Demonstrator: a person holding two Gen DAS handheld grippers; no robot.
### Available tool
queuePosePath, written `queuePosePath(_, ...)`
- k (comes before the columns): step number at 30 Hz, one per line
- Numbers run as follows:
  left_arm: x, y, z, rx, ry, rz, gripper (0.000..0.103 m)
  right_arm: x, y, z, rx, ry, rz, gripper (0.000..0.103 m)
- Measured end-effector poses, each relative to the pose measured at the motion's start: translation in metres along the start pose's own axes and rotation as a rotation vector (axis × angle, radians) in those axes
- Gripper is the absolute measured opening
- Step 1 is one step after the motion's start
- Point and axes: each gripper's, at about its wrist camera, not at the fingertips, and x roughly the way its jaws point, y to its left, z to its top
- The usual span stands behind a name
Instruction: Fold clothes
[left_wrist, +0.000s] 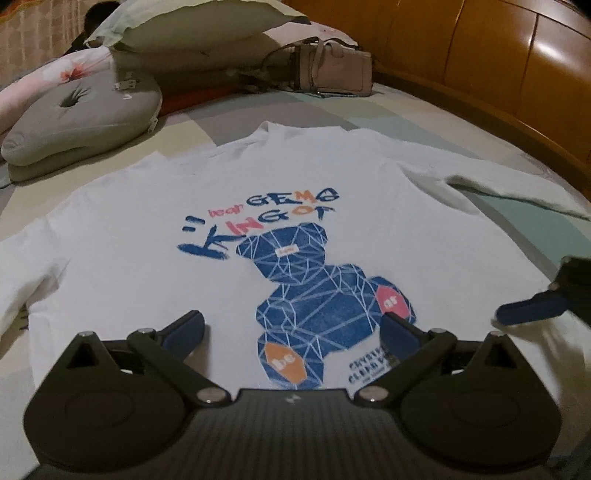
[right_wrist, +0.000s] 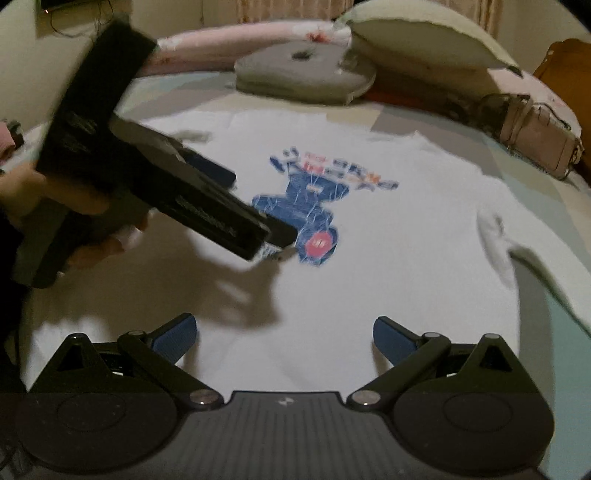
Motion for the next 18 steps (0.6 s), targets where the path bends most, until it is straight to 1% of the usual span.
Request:
queuePosePath(4, -0.001, -0.002, -0.001, 0.013, 0.003, 0.020, 0.101, -0.012, 0.002, -0.020, -0.016, -0.010, -0.020, 0.103)
queuePosePath(7, -0.003, -0.003, 0.002, 0.011, -0.008, 0.027, 0.101, -0.026, 0.001, -0.032, -0.022, 0.014, -0.024, 0.103)
queuePosePath(11, -0.008, -0.005, 0.008, 0.008, -0.034, 0.011, 0.101, -0.045, -0.003, -0.044, -0.027, 0.046, -0.025, 0.103)
queuePosePath(12, -0.008, -0.006, 0.009, 0.009, -0.036, 0.012, 0.101, -0.048, -0.005, -0.043, -0.024, 0.046, -0.027, 0.103)
queuePosePath(14, -0.006, -0.007, 0.012, 0.009, -0.033, 0.022, 0.101, -0.054, -0.018, -0.034, -0.001, 0.004, -0.057, 0.103)
queuePosePath(18, 0.001, -0.009, 0.014, 0.014, -0.024, 0.035, 0.101, -0.054, -0.058, -0.008, 0.109, -0.072, -0.070, 0.103)
